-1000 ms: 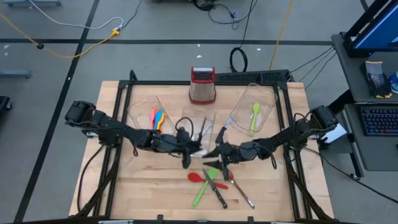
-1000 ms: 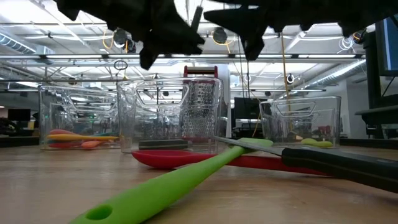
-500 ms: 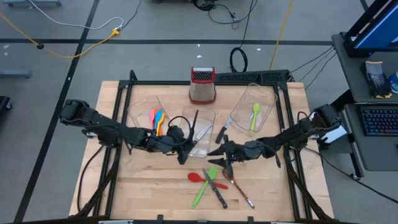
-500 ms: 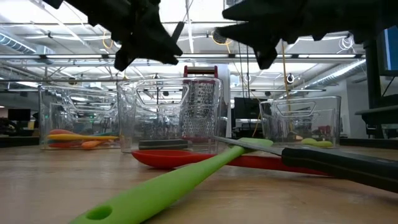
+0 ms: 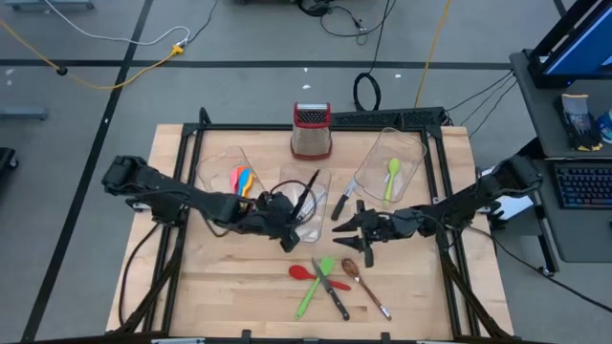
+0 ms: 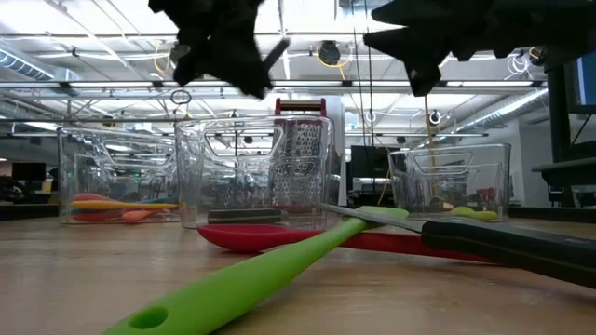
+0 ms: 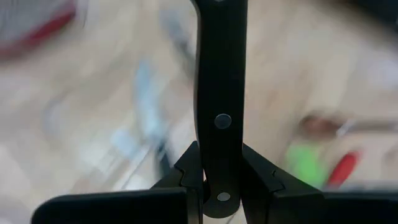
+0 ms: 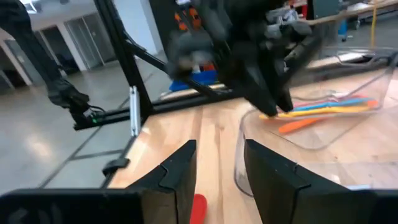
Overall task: Pick & Place Kitchen Items
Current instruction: Put the black knife into the middle transparent bin
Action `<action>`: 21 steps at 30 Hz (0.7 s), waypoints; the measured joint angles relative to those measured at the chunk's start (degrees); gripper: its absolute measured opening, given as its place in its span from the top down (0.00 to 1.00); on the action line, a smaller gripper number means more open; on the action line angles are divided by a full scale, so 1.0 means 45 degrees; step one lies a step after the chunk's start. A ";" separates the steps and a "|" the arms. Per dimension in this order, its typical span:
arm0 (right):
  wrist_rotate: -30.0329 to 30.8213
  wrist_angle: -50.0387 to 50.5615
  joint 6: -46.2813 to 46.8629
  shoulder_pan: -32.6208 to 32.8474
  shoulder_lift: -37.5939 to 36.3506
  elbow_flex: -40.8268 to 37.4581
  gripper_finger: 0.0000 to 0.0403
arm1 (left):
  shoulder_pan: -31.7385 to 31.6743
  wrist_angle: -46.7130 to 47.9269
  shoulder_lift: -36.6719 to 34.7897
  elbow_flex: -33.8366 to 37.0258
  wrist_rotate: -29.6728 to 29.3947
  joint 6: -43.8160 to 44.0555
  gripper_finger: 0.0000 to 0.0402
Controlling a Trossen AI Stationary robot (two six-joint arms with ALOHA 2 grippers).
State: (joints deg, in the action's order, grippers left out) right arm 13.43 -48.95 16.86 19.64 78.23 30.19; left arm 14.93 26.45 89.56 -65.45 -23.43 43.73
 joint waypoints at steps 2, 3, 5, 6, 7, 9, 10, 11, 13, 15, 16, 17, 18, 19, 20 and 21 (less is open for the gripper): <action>-0.0022 -0.0023 0.0005 0.0014 -0.0471 -0.0400 0.68 | -0.0227 0.1583 0.0701 -0.0915 0.0665 0.0382 0.87; -0.0003 0.0039 0.0026 0.0034 -0.0712 -0.0618 0.68 | -0.0331 0.2123 0.0982 -0.1352 0.1121 0.0526 0.87; -0.0007 -0.0088 0.0087 0.0036 -0.1100 -0.0978 0.68 | -0.0565 0.3476 0.1476 -0.2109 0.1904 0.0795 0.87; 0.0002 -0.0085 0.0134 0.0077 -0.1409 -0.1269 0.68 | -0.0691 0.4092 0.1730 -0.2444 0.2310 0.0840 0.87; 0.0024 -0.0057 0.0173 0.0112 -0.1653 -0.1544 0.68 | -0.0804 0.4485 0.1931 -0.2751 0.2663 0.0876 0.87; 0.0017 -0.0404 0.0273 0.0152 -0.1976 -0.1954 0.68 | -0.1027 0.5193 0.2319 -0.3233 0.3187 0.0932 0.87; 0.0015 -0.0599 0.0340 0.0189 -0.2237 -0.2292 0.68 | -0.1164 0.5420 0.2497 -0.3484 0.3426 0.0968 0.87; 0.0018 -0.0811 0.0402 0.0240 -0.2423 -0.2561 0.68 | -0.1279 0.5730 0.2533 -0.3599 0.3661 0.0983 0.87; -0.0009 -0.1489 0.0433 0.0258 -0.2641 -0.3008 0.68 | -0.1526 0.6223 0.2624 -0.3882 0.4150 0.0993 0.87; -0.0002 -0.2034 0.0513 0.0302 -0.2959 -0.3583 0.68 | -0.1833 0.6297 0.2762 -0.3983 0.4890 0.1052 0.87; 0.0008 -0.2355 0.0533 0.0319 -0.3019 -0.3768 0.68 | -0.1974 0.6441 0.2768 -0.3973 0.5387 0.1074 0.87; 0.0014 -0.2628 0.0529 0.0325 -0.3117 -0.3975 0.68 | -0.2114 0.6546 0.2786 -0.3954 0.5853 0.1073 0.87; 0.0007 -0.2852 0.0529 0.0325 -0.3243 -0.4199 0.68 | -0.2270 0.6626 0.2811 -0.3954 0.6355 0.1091 0.87; 0.0003 -0.3040 0.0534 0.0329 -0.3323 -0.4359 0.68 | -0.2424 0.6689 0.2811 -0.3960 0.6900 0.1092 0.87; 0.0000 -0.3202 0.0533 0.0325 -0.3355 -0.4444 0.68 | -0.2568 0.6776 0.2812 -0.3964 0.7483 0.1090 0.87; -0.0009 -0.3286 0.0535 0.0330 -0.3428 -0.4546 0.68 | -0.2694 0.6772 0.2833 -0.3964 0.8069 0.1080 0.87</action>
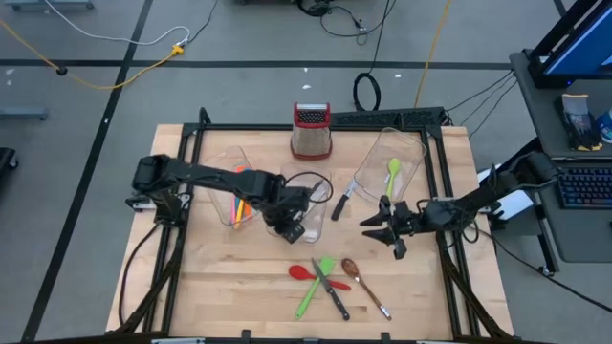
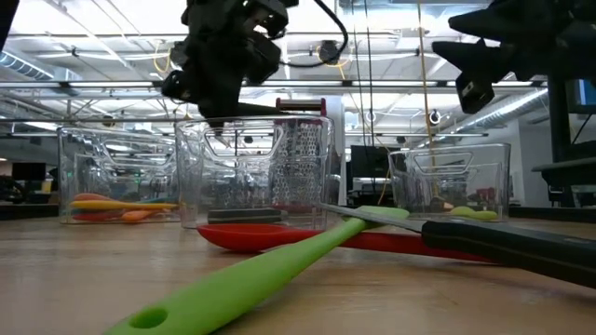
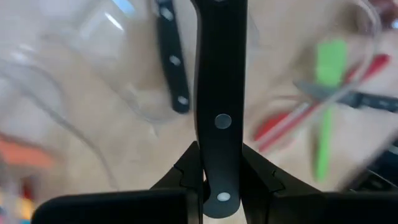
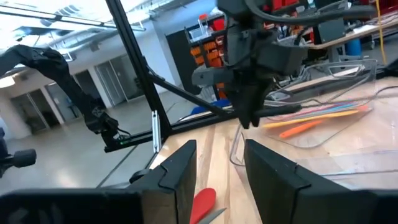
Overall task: Pick & Place Kitchen Items
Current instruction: Put the black knife into the middle transparent bin
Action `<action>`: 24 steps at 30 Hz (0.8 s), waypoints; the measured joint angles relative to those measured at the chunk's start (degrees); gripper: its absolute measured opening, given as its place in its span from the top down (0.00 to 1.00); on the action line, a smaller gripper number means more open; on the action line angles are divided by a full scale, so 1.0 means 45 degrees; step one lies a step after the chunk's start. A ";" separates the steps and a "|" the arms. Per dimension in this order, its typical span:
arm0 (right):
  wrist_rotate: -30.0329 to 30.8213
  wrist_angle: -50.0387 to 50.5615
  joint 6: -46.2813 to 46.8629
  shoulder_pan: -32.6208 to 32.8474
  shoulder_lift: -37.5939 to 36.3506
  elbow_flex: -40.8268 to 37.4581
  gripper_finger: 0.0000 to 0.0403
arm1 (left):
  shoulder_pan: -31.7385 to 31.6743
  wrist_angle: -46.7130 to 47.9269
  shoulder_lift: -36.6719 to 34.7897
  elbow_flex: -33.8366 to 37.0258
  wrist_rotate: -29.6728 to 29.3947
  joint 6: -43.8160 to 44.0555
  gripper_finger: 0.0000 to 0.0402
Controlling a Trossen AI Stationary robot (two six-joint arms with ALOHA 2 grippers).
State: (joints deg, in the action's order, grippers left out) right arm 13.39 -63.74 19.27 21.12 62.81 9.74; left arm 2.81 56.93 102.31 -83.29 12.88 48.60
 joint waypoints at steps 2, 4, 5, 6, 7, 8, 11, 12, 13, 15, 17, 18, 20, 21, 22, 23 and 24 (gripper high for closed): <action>0.0005 -0.0074 0.0000 0.0000 -0.0097 -0.0107 0.68 | -0.0242 0.0091 0.0022 0.0005 0.0882 0.0042 0.87; -0.0031 -0.0072 -0.0011 0.0000 -0.0101 -0.0097 0.68 | -0.0447 0.0090 0.0012 0.0005 0.1715 0.0233 0.87; -0.0094 -0.0105 -0.0035 -0.0002 -0.0114 -0.0097 0.68 | -0.0549 0.0145 0.0008 0.0005 0.2164 0.0323 0.87; -0.0236 -0.0182 -0.0072 -0.0005 -0.0116 -0.0096 0.68 | -0.0646 0.0171 0.0011 0.0005 0.2576 0.0364 0.87; -0.0316 -0.0199 -0.0090 0.0000 -0.0116 -0.0092 0.68 | -0.0734 0.0191 0.0012 0.0005 0.2953 0.0483 0.87; -0.0337 -0.0187 -0.0102 0.0000 -0.0116 -0.0092 0.68 | -0.0846 0.0195 0.0012 0.0005 0.3363 0.0589 0.87; -0.0360 -0.0246 -0.0102 0.0000 -0.0116 -0.0092 0.68 | -0.1198 0.0357 0.0012 0.0005 0.4336 0.1013 0.87; -0.0357 -0.0206 -0.0102 0.0000 -0.0116 -0.0092 0.68 | -0.1316 0.0445 0.0012 0.0005 0.4613 0.1183 0.87; -0.0360 -0.0156 -0.0100 0.0000 -0.0114 -0.0092 0.68 | -0.1443 0.0471 0.0012 0.0005 0.4885 0.1353 0.87; -0.0365 -0.0120 -0.0101 0.0000 -0.0112 -0.0092 0.68 | -0.1680 0.0475 0.0012 0.0005 0.5361 0.1672 0.87; -0.0365 -0.0123 -0.0112 0.0000 -0.0112 -0.0092 0.68 | -0.1900 0.0475 0.0012 0.0005 0.5574 0.1955 0.87; -0.0365 -0.0119 -0.0133 0.0000 -0.0112 -0.0092 0.68 | -0.1988 0.0473 0.0012 0.0005 0.5620 0.2038 0.87; -0.0365 -0.0119 -0.0144 0.0000 -0.0112 -0.0092 0.68 | -0.2164 0.0454 0.0012 0.0005 0.5780 0.2197 0.87; -0.0365 -0.0091 -0.0146 0.0000 -0.0112 -0.0092 0.68 | -0.2232 0.0441 0.0012 0.0005 0.5804 0.2239 0.87; -0.0365 -0.0057 -0.0146 0.0000 -0.0112 -0.0092 0.68 | -0.2287 0.0441 0.0012 0.0005 0.5800 0.2271 0.87; -0.0366 -0.0042 -0.0146 0.0000 -0.0112 -0.0092 0.68 | -0.2341 0.0441 0.0012 0.0005 0.5803 0.2278 0.87; -0.0370 -0.0056 -0.0146 0.0000 -0.0112 -0.0092 0.68 | -0.2394 0.0441 0.0012 0.0005 0.5804 0.2297 0.87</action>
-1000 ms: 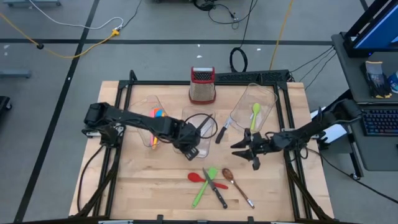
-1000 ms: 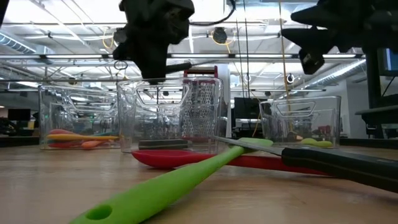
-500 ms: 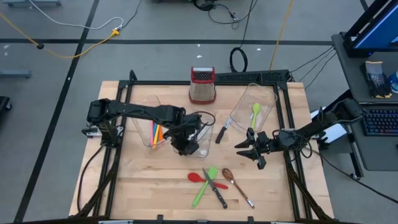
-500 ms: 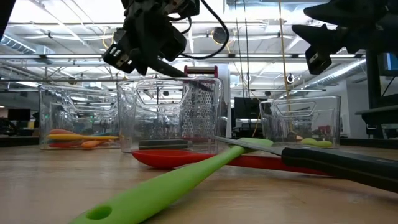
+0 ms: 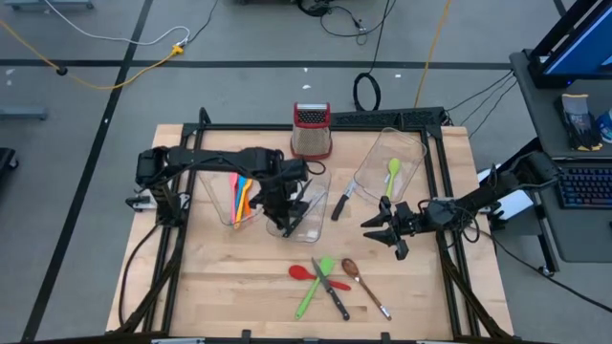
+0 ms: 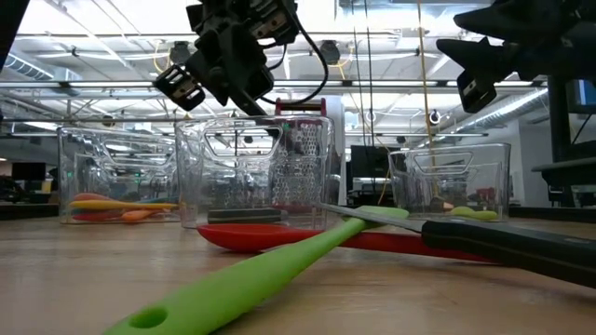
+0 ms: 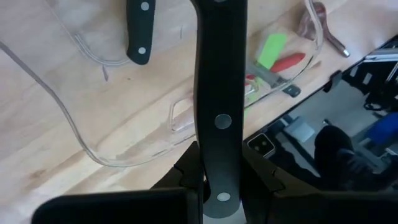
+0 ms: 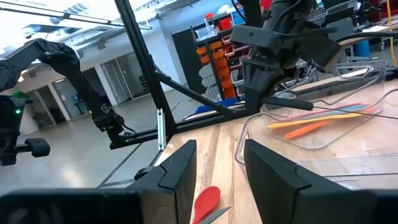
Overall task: Pick & Place Kitchen Items
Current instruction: Put the black knife into the middle transparent bin
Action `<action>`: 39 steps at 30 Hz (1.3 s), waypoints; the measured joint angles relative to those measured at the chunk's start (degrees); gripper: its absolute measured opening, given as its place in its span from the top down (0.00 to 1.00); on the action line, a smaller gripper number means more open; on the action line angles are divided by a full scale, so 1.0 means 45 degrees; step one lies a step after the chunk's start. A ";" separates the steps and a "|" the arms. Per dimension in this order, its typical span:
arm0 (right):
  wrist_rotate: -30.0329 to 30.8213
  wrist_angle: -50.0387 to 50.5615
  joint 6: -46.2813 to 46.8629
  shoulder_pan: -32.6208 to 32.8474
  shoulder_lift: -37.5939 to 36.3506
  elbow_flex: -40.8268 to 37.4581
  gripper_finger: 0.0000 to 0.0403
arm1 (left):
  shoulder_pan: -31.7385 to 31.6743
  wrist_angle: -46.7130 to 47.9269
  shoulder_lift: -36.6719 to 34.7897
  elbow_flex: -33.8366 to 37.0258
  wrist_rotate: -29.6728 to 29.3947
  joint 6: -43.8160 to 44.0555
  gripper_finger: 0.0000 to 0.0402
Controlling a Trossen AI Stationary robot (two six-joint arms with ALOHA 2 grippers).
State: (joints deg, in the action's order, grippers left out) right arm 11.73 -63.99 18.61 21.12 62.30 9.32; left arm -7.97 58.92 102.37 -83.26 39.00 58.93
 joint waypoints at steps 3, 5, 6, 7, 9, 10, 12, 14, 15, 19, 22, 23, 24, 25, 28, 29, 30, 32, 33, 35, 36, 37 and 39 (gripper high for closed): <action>0.0000 -0.0004 0.0000 0.0000 0.0000 0.0000 0.68 | -0.0104 0.0005 0.0000 0.0000 -0.0050 0.0065 0.87; 0.0000 -0.0007 0.0000 0.0000 0.0000 0.0000 0.68 | -0.0106 -0.0039 0.0087 0.0000 -0.0086 0.0000 0.87; 0.0000 -0.0004 0.0002 0.0000 0.0000 0.0000 0.68 | -0.0106 -0.0053 0.0182 0.0000 -0.0085 -0.0107 0.87; 0.0000 -0.0004 0.0000 0.0000 0.0000 0.0000 0.68 | -0.0103 -0.0029 0.0272 0.0003 -0.0134 -0.0279 0.87; 0.0000 -0.0004 0.0000 0.0000 0.0000 0.0000 0.68 | -0.0048 -0.0048 0.0508 0.0015 -0.0309 -0.0555 0.87; 0.0000 -0.0005 0.0000 0.0000 0.0000 0.0005 0.68 | -0.0043 -0.0050 0.0617 0.0010 -0.0320 -0.0712 0.87; 0.0000 -0.0004 0.0023 0.0000 0.0000 0.0005 0.68 | -0.0043 0.0112 0.0762 0.0010 -0.0373 -0.1086 0.87; 0.0005 0.0015 0.0039 0.0000 0.0000 0.0010 0.68 | -0.0044 0.0162 0.0924 0.0010 -0.0582 -0.1374 0.87; 0.0000 0.0034 0.0044 0.0000 0.0000 0.0010 0.68 | -0.0048 0.0293 0.0969 0.0010 -0.0774 -0.1542 0.87; 0.0010 0.0025 0.0047 0.0000 0.0001 0.0010 0.68 | -0.0048 0.0414 0.0978 0.0010 -0.1636 -0.2200 0.87; 0.0011 0.0001 0.0049 0.0000 0.0002 0.0010 0.68 | -0.0048 0.0362 0.0981 0.0010 -0.2187 -0.2459 0.87; 0.0014 0.0006 0.0048 0.0000 0.0001 0.0010 0.68 | -0.0046 0.0359 0.0981 0.0010 -0.2406 -0.2562 0.87; 0.0015 0.0006 0.0049 0.0000 0.0000 0.0010 0.68 | -0.0025 0.0347 0.0981 0.0010 -0.2589 -0.2679 0.87; 0.0015 0.0001 0.0049 0.0000 0.0000 0.0010 0.68 | 0.0008 0.0294 0.0981 0.0010 -0.2709 -0.2758 0.87; 0.0019 0.0006 0.0049 0.0000 0.0000 0.0010 0.68 | 0.0133 -0.0024 0.1146 0.0010 -0.2922 -0.2748 0.87; 0.0024 0.0004 0.0049 0.0000 0.0005 0.0010 0.68 | 0.0172 -0.0083 0.1178 0.0010 -0.2914 -0.2748 0.87; 0.0025 0.0001 0.0049 0.0000 0.0000 0.0010 0.68 | 0.0225 -0.0095 0.1180 0.0010 -0.2945 -0.2748 0.87; 0.0029 0.0011 0.0049 0.0000 0.0000 0.0010 0.68 | 0.0305 -0.0168 0.1193 0.0003 -0.3013 -0.2723 0.87; 0.0029 0.0006 0.0049 0.0000 0.0000 0.0010 0.68 | 0.0333 -0.0158 0.1226 0.0000 -0.3039 -0.2695 0.87; 0.0032 0.0001 0.0049 0.0000 0.0003 0.0010 0.68 | 0.0395 -0.0107 0.1287 0.0010 -0.3282 -0.2684 0.87; 0.0032 0.0003 0.0051 0.0000 0.0003 0.0010 0.68 | 0.0423 -0.0114 0.1287 0.0010 -0.3384 -0.2685 0.87; 0.0032 0.0004 0.0058 0.0000 0.0005 0.0010 0.68 | 0.0465 -0.0140 0.1273 0.0010 -0.3484 -0.2685 0.87; 0.0034 0.0001 0.0097 0.0000 0.0005 0.0010 0.68 | 0.0476 -0.0163 0.1263 0.0010 -0.3745 -0.2685 0.87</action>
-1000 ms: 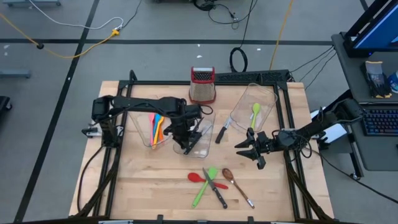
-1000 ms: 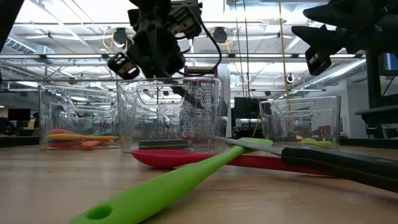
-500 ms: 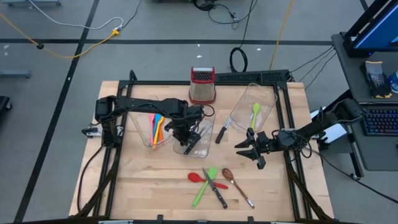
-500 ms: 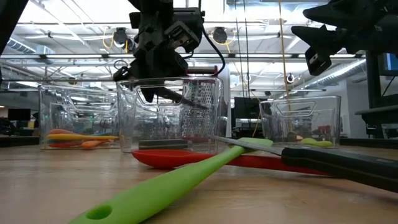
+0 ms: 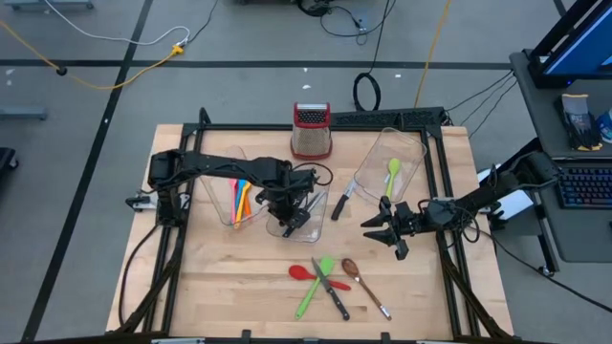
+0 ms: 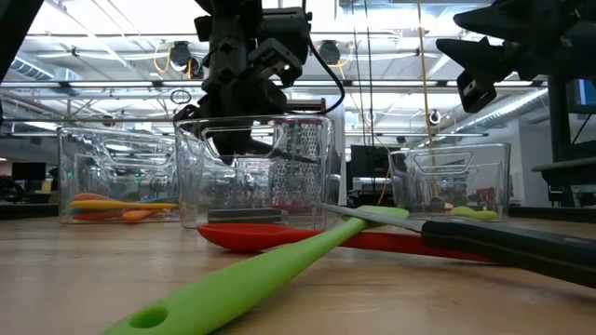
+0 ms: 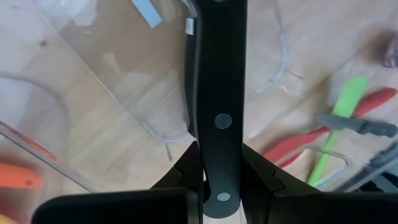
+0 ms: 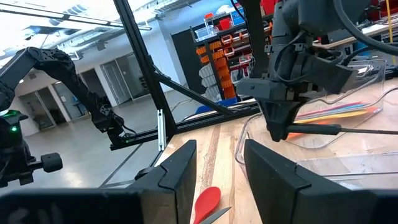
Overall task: Pick & Place Kitchen Items
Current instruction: Put the black knife into the middle transparent bin
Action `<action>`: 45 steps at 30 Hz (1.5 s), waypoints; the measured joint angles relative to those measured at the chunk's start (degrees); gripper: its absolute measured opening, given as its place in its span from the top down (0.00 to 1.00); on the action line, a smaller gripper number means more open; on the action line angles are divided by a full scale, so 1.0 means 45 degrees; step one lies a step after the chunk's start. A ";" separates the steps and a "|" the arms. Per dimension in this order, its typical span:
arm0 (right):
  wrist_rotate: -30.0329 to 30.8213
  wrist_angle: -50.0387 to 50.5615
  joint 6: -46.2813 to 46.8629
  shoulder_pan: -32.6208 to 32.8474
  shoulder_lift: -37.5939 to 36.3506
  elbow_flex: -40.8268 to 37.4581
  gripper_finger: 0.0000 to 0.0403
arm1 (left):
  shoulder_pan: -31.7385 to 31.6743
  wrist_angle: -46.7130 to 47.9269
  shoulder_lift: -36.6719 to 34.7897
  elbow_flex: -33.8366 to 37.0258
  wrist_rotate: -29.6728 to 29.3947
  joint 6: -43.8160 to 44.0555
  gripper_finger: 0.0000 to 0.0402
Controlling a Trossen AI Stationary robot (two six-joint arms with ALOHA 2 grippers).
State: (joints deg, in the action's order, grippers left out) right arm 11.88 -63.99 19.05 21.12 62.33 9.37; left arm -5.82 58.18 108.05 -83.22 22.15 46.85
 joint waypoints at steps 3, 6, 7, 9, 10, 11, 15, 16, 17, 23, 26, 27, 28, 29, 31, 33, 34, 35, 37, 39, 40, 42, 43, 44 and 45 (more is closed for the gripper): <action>-0.0005 -0.0004 0.0005 0.0000 -0.0001 0.0000 0.68 | 0.0059 -0.0093 0.0003 0.0000 -0.0301 0.0015 0.87; -0.0002 -0.0002 0.0000 0.0000 -0.0003 0.0000 0.68 | 0.0153 -0.0291 0.0000 0.0000 -0.0393 -0.0069 0.85; -0.0002 -0.0005 0.0003 0.0000 -0.0004 0.0000 0.68 | 0.0173 -0.0329 0.0000 0.0000 -0.0400 -0.0105 0.83; -0.0005 0.0000 0.0000 0.0000 -0.0005 0.0000 0.68 | 0.0241 -0.0333 0.0000 -0.0004 -0.0592 -0.0155 0.80; 0.0000 -0.0005 0.0000 0.0000 0.0000 0.0000 0.68 | 0.0265 -0.0318 0.0000 -0.0004 -0.0688 -0.0170 0.79; 0.0000 -0.0005 0.0000 0.0000 -0.0001 0.0000 0.68 | 0.0292 -0.0299 0.0000 0.0000 -0.0785 -0.0233 0.79; -0.0002 -0.0010 0.0000 0.0000 -0.0002 0.0000 0.68 | 0.0355 -0.0328 0.0000 0.0000 -0.0952 -0.0455 0.78; -0.0003 -0.0010 0.0005 0.0000 -0.0005 0.0000 0.68 | 0.0359 -0.0323 0.0000 0.0000 -0.0956 -0.0481 0.78; 0.0000 -0.0008 0.0011 0.0000 -0.0005 0.0000 0.68 | 0.0360 -0.0323 0.0000 0.0000 -0.0961 -0.0482 0.78; -0.0002 -0.0010 0.0105 0.0000 -0.0002 0.0000 0.68 | 0.0364 -0.0324 0.0000 0.0000 -0.1230 -0.0564 0.77; -0.0003 -0.0011 0.0102 0.0000 -0.0001 0.0000 0.68 | 0.0364 -0.0328 0.0000 0.0000 -0.1394 -0.0640 0.77; -0.0002 -0.0010 0.0102 0.0000 -0.0003 0.0000 0.68 | 0.0364 -0.0326 0.0000 0.0000 -0.1444 -0.0650 0.77; -0.0005 -0.0010 0.0102 0.0000 0.0000 0.0000 0.68 | 0.0364 -0.0325 0.0000 0.0000 -0.1498 -0.0685 0.77; 0.0000 -0.0014 0.0102 0.0000 0.0000 0.0000 0.68 | 0.0377 -0.0323 0.0000 0.0000 -0.1525 -0.0704 0.77; 0.0000 -0.0015 0.0102 0.0000 -0.0002 0.0000 0.68 | 0.0384 -0.0326 0.0000 0.0000 -0.1530 -0.0719 0.77; 0.0000 -0.0015 0.0102 0.0000 -0.0002 0.0000 0.68 | 0.0389 -0.0323 0.0000 0.0000 -0.1544 -0.0726 0.77; 0.0000 -0.0015 0.0102 0.0000 -0.0001 0.0000 0.68 | 0.0398 -0.0328 0.0000 0.0000 -0.1595 -0.0756 0.77; 0.0000 -0.0015 0.0102 0.0000 -0.0002 0.0000 0.68 | 0.0407 -0.0323 0.0000 0.0000 -0.1615 -0.0803 0.76; 0.0000 -0.0015 0.0102 0.0000 0.0000 0.0000 0.68 | 0.0421 -0.0328 0.0000 -0.0002 -0.1625 -0.0818 0.74; 0.0000 -0.0015 0.0102 0.0000 -0.0005 0.0000 0.68 | 0.0430 -0.0328 0.0000 0.0000 -0.1693 -0.0816 0.69; 0.0000 -0.0015 0.0102 0.0000 -0.0005 0.0000 0.68 | 0.0444 -0.0328 0.0000 0.0000 -0.1801 -0.0818 0.67; 0.0000 -0.0015 0.0102 0.0000 0.0000 0.0000 0.68 | 0.0466 -0.0328 0.0000 0.0000 -0.1970 -0.0816 0.63; 0.0000 -0.0015 0.0102 0.0000 0.0000 0.0000 0.68 | 0.0466 -0.0328 0.0000 0.0000 -0.1975 -0.0811 0.61; 0.0000 -0.0015 0.0102 0.0000 -0.0002 0.0000 0.68 | 0.0466 -0.0323 0.0000 0.0000 -0.1934 -0.0802 0.59; 0.0000 -0.0015 0.0102 0.0000 0.0000 0.0000 0.68 | 0.0466 -0.0328 0.0000 0.0000 -0.1829 -0.0725 0.57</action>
State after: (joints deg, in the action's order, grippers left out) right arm 11.88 -64.05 19.51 21.12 62.32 9.37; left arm -3.73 56.71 108.05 -83.22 13.92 43.59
